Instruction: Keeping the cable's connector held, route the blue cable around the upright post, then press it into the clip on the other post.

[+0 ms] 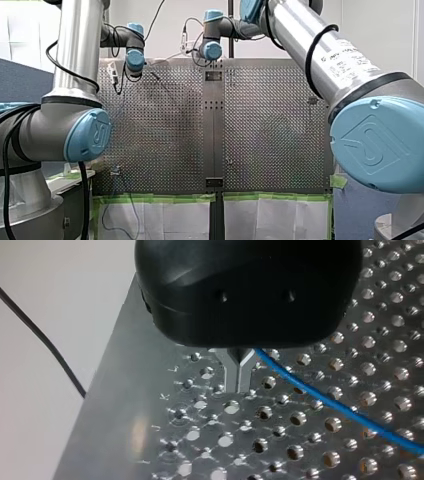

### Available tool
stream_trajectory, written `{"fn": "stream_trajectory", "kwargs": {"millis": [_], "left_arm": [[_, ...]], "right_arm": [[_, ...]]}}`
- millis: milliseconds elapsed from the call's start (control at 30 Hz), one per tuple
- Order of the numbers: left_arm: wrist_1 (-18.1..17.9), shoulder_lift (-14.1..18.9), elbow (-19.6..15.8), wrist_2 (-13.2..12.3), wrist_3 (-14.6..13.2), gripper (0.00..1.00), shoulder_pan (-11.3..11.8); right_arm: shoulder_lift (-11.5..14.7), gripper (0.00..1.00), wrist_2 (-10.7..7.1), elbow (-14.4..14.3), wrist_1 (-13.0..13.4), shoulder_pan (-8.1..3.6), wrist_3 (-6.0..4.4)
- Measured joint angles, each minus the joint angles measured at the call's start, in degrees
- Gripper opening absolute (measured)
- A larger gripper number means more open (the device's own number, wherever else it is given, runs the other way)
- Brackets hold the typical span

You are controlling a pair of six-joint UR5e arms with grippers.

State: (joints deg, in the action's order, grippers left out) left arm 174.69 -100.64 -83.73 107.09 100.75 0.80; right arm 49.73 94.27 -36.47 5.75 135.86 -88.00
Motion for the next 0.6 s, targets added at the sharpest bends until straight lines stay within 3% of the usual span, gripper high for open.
{"fn": "stream_trajectory", "kwargs": {"millis": [267, 600], "left_arm": [[0.8, -2.13, 0.04, -0.78, 0.33, 0.0, -0.39], [0.91, -3.14, 0.01, -0.51, 3.97, 0.0, -0.08]], "right_arm": [[-0.1, 0.0, 1.46, -3.55, 1.05, -0.21, 1.71], [-1.72, 0.0, 1.66, -8.36, 1.34, 0.1, 2.94]]}}
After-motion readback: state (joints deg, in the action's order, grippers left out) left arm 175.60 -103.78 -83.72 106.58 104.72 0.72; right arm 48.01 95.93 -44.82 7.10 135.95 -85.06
